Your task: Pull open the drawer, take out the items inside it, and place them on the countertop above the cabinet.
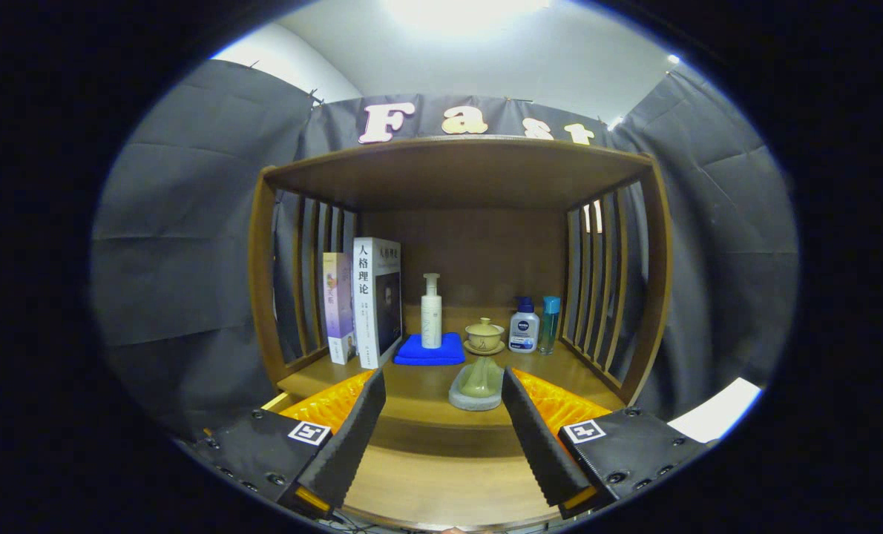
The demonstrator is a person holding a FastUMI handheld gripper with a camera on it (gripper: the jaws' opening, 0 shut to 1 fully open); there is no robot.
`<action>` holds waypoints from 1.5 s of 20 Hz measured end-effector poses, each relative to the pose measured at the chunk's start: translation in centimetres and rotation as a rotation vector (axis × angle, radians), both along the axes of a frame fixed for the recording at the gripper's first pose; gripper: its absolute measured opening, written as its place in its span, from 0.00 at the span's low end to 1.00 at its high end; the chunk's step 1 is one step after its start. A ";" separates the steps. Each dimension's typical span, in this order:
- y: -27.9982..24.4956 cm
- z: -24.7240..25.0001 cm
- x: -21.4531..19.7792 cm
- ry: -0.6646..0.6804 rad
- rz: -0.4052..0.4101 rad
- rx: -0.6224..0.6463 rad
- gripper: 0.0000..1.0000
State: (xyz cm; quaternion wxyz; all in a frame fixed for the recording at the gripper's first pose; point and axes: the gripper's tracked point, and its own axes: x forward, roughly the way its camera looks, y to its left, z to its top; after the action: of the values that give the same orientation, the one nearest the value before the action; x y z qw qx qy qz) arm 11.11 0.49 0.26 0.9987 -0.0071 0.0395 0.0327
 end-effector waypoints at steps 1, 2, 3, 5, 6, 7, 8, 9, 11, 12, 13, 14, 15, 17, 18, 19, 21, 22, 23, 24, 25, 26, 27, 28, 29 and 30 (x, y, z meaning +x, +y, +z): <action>0.1 -0.3 -1.0 -0.011 -0.010 0.022 0.98; 0.2 -0.5 -2.0 -0.023 -0.017 0.046 0.98; 0.3 -0.8 -2.8 -0.036 -0.025 0.066 0.98; -0.2 -2.0 -4.6 -0.053 -0.050 0.077 0.98; -0.5 -2.8 -5.4 -0.047 -0.067 0.078 0.98; -0.6 -3.9 -6.2 -0.039 -0.079 0.080 0.98; -0.8 -4.9 -6.9 -0.026 -0.089 0.085 0.98; -0.9 -6.1 -7.2 -0.010 -0.098 0.089 0.98; -1.3 -8.0 -8.2 0.018 -0.118 0.092 0.98; -1.6 -8.8 -8.8 0.029 -0.131 0.093 0.98; -1.7 -9.6 -9.4 0.037 -0.139 0.096 0.98; -1.7 -10.3 -9.8 0.044 -0.145 0.099 0.98; -1.7 -11.0 -10.3 0.048 -0.148 0.100 0.98; -1.7 -12.2 -10.8 0.055 -0.155 0.092 0.98; -1.5 -12.7 -11.0 0.061 -0.154 0.090 0.98; -1.1 -13.5 -11.2 0.072 -0.151 0.089 0.98; -0.4 -15.4 -11.5 0.107 -0.134 0.074 0.98; 0.0 -16.2 -11.5 0.127 -0.123 0.058 0.98; 0.3 -16.9 -11.5 0.141 -0.116 0.037 0.98; 0.3 -17.4 -11.4 0.153 -0.117 0.016 0.98; 0.3 -18.0 -11.2 0.161 -0.121 0.003 0.98; 0.2 -18.4 -10.9 0.168 -0.125 -0.003 0.98; 0.2 -18.6 -10.6 0.171 -0.129 -0.006 0.98; 0.2 -18.7 -10.4 0.169 -0.133 -0.010 0.98; 0.0 -18.9 -10.4 0.162 -0.136 -0.019 0.98; 0.0 -18.9 -10.1 0.153 -0.137 -0.030 0.98</action>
State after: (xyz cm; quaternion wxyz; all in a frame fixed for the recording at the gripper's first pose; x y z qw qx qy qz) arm 1.01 0.46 -18.61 0.9924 -0.0169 0.1163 -0.0358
